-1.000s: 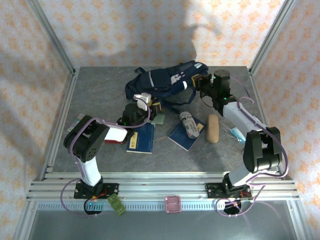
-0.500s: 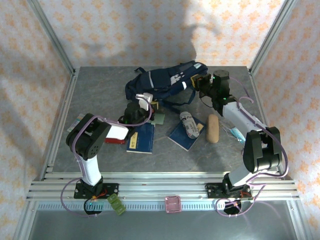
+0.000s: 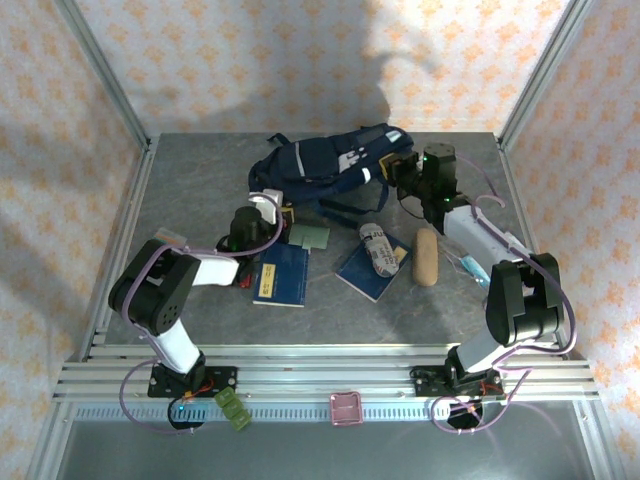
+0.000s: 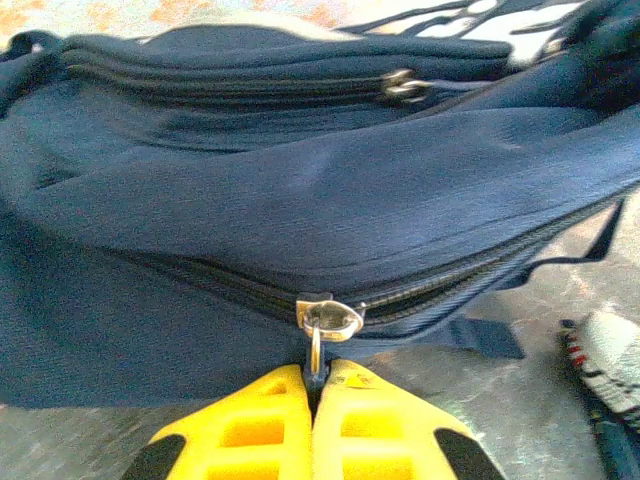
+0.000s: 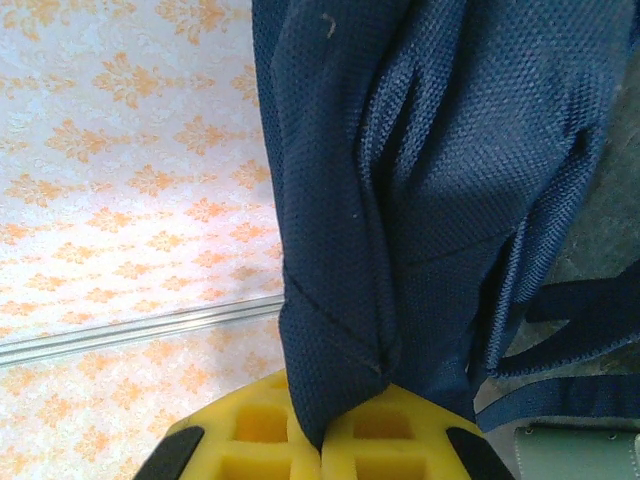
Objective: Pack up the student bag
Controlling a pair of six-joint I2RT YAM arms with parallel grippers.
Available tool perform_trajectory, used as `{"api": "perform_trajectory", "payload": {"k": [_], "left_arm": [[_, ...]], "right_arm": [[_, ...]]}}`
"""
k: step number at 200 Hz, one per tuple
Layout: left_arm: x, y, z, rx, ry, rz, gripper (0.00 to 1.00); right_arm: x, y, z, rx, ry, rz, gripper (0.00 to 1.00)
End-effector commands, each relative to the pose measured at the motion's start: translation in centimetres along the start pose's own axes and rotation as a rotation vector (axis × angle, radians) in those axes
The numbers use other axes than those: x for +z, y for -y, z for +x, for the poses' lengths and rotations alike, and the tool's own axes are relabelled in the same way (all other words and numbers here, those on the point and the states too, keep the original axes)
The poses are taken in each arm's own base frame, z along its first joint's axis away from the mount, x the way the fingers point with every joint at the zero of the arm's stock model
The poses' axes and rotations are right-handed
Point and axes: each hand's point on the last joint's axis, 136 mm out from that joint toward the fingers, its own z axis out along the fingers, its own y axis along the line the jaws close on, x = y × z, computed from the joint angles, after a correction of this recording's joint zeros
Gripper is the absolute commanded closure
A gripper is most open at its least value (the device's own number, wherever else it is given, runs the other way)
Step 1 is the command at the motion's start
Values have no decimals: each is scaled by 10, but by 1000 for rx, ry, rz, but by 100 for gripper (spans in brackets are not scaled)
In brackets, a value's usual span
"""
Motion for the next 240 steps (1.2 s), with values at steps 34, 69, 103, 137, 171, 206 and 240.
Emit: {"api": "perform_trajectory", "payload": {"k": [34, 69, 103, 137, 171, 206, 240], "left_arm": [[-21, -32, -9, -3, -42, -132, 100], [-36, -7, -9, 29, -68, -78, 100], [-40, 28, -1, 88, -109, -33, 100], [-30, 44, -9, 79, -98, -8, 100], [-24, 32, -10, 54, -115, -73, 95], [-20, 20, -13, -65, -110, -64, 59], [-22, 13, -20, -137, -68, -41, 51]], "right_arm": [[5, 26, -32, -59, 69, 28, 100], [26, 72, -43, -33, 55, 100, 100], [61, 95, -65, -36, 47, 146, 100], [97, 107, -80, -54, 8, 237, 83], [77, 107, -75, -75, 19, 262, 49], [48, 97, -54, -108, -4, 261, 40], [17, 83, -29, -139, -8, 247, 36]]}}
